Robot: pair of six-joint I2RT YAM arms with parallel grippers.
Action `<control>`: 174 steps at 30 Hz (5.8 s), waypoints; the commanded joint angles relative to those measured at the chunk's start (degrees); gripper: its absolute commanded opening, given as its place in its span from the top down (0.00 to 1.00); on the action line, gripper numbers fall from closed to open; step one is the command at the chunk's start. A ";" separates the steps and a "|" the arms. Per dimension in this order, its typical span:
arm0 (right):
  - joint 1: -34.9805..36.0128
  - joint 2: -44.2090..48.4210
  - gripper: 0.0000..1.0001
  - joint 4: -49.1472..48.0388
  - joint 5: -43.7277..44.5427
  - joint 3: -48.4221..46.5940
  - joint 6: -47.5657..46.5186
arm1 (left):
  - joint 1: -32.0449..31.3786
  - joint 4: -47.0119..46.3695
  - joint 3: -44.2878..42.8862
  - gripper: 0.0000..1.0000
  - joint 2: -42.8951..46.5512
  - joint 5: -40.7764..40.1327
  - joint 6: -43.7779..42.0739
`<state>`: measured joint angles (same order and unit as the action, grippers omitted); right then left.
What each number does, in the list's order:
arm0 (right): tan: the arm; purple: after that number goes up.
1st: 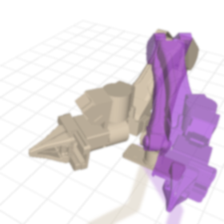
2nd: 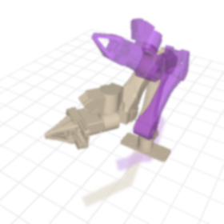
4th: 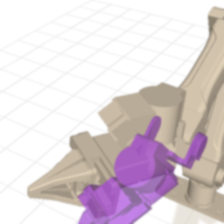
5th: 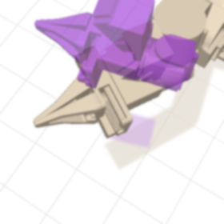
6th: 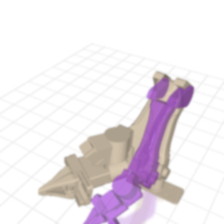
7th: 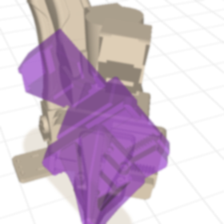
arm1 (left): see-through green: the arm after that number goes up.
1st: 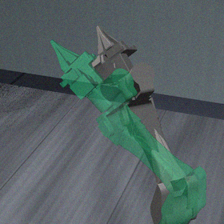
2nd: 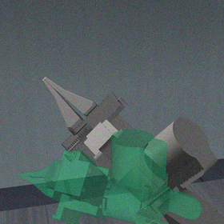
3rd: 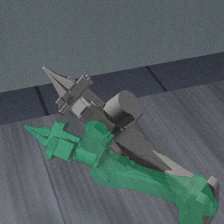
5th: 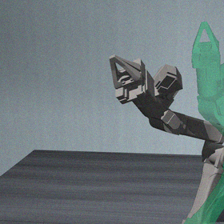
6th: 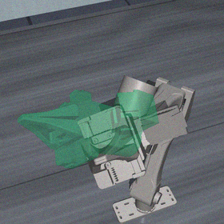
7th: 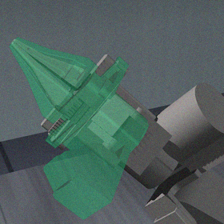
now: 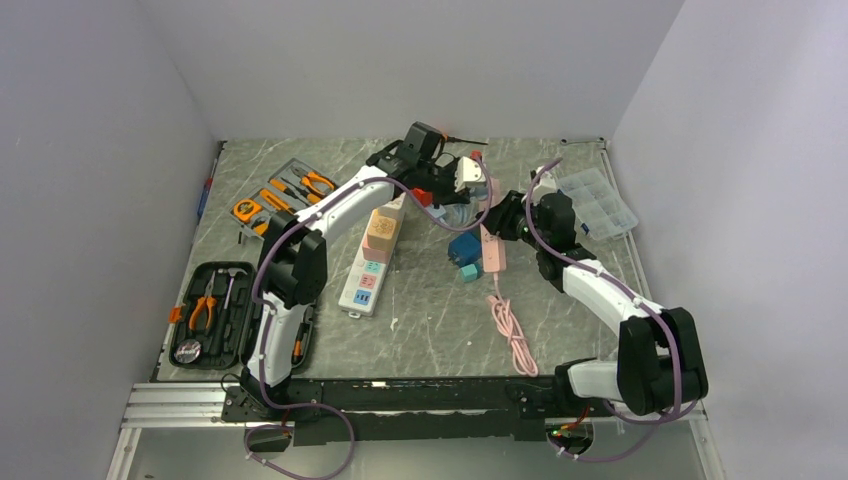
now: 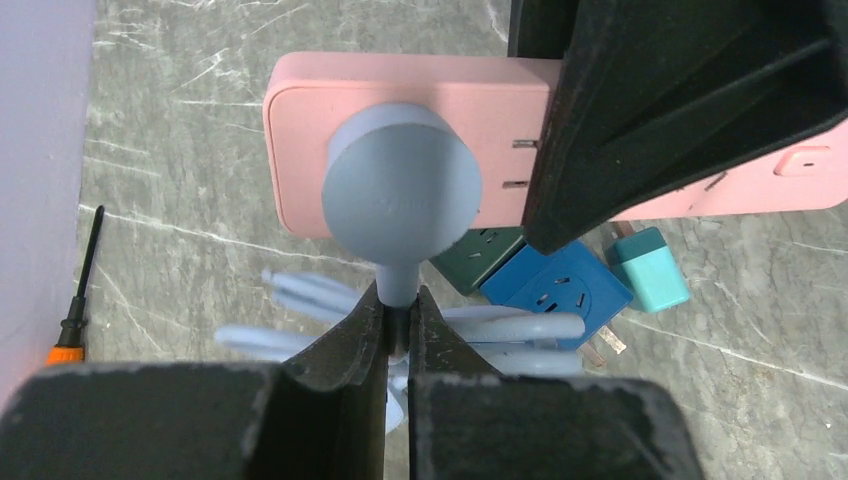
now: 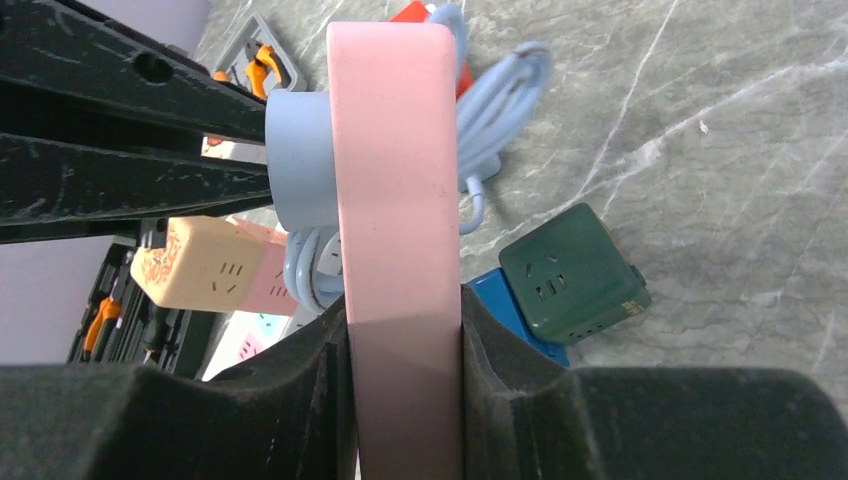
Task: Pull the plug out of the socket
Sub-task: Remove the plug from the socket.
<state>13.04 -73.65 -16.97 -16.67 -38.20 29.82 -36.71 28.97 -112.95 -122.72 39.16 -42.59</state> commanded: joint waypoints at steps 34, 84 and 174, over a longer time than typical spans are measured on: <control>6.16 10.89 1.00 -8.36 -0.92 -0.69 -15.64 | 3.54 19.37 -9.56 0.01 6.65 15.40 -8.33; 13.67 14.18 1.00 -28.46 -5.53 4.52 -31.60 | 3.96 43.59 -13.46 0.97 6.45 29.75 -19.88; -5.85 -10.19 0.93 -15.78 26.44 -6.86 -17.30 | 5.09 26.31 -2.89 1.00 9.66 16.95 -20.27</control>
<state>8.60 -79.99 -42.37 8.49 -38.13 7.94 -33.32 74.83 -120.60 -115.20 59.07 -74.02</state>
